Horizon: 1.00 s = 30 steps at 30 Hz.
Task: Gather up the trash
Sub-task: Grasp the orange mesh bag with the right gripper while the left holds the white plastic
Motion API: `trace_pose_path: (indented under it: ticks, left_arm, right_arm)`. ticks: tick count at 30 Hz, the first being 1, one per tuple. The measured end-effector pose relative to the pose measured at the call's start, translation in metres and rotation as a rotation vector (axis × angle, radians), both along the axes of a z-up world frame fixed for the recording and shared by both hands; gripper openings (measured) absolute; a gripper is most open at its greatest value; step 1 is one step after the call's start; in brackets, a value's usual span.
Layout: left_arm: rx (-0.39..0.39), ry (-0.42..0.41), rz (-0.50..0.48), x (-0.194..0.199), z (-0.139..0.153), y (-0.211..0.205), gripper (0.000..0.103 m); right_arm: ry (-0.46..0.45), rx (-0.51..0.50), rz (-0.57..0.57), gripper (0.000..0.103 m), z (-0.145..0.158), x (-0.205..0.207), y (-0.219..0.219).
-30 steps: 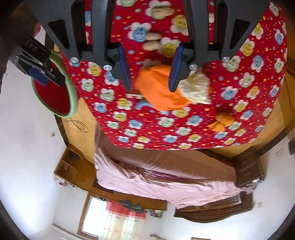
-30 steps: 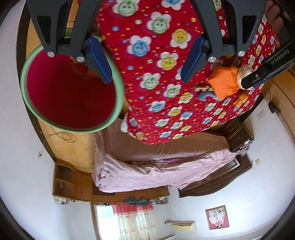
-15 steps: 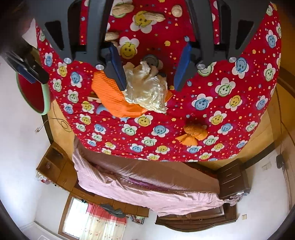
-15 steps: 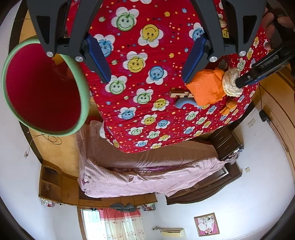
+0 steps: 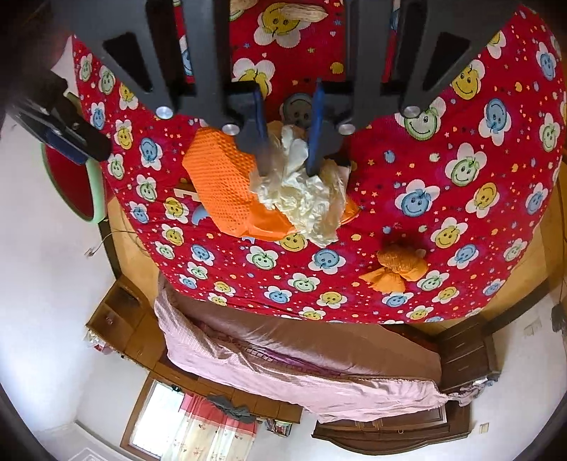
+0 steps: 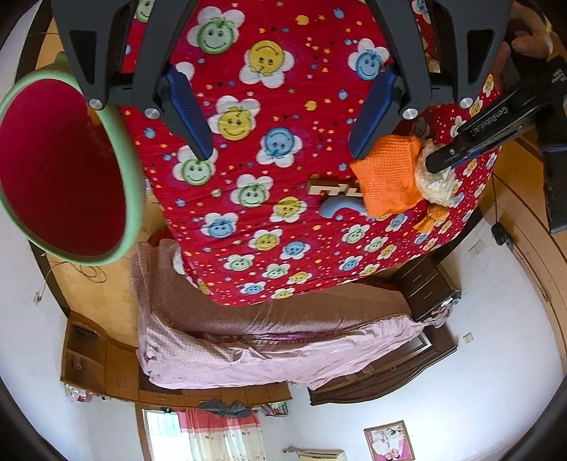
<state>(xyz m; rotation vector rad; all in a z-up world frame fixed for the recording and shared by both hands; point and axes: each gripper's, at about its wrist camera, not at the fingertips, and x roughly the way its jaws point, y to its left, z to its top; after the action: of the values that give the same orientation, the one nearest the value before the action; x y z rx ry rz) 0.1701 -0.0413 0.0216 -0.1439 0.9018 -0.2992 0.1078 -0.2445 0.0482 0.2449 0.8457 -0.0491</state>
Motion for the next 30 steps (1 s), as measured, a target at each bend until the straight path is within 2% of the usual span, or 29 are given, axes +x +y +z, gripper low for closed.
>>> trace_pose_path:
  ticks: [7,11,19,28,30]
  left_arm:
    - [-0.034,-0.038,0.05,-0.011,0.017,0.029,0.014]
    - [0.002,-0.048,0.1,-0.013,0.021,0.046,0.014]
    - [0.043,-0.006,0.174,-0.015,0.005,0.073,0.014]
    - [0.05,0.02,0.194,-0.017,-0.008,0.081,0.014]
    - [0.05,0.02,0.194,-0.016,-0.009,0.082,0.014]
  right_arm:
    - [0.015,0.013,0.065,0.081,-0.003,0.015,0.023]
    - [0.015,0.018,0.106,0.081,-0.003,0.024,0.04]
    - [0.049,0.009,0.193,0.083,-0.013,0.05,0.077]
    - [0.069,-0.026,0.254,0.083,-0.027,0.062,0.105]
    - [0.071,-0.027,0.261,0.08,-0.029,0.063,0.107]
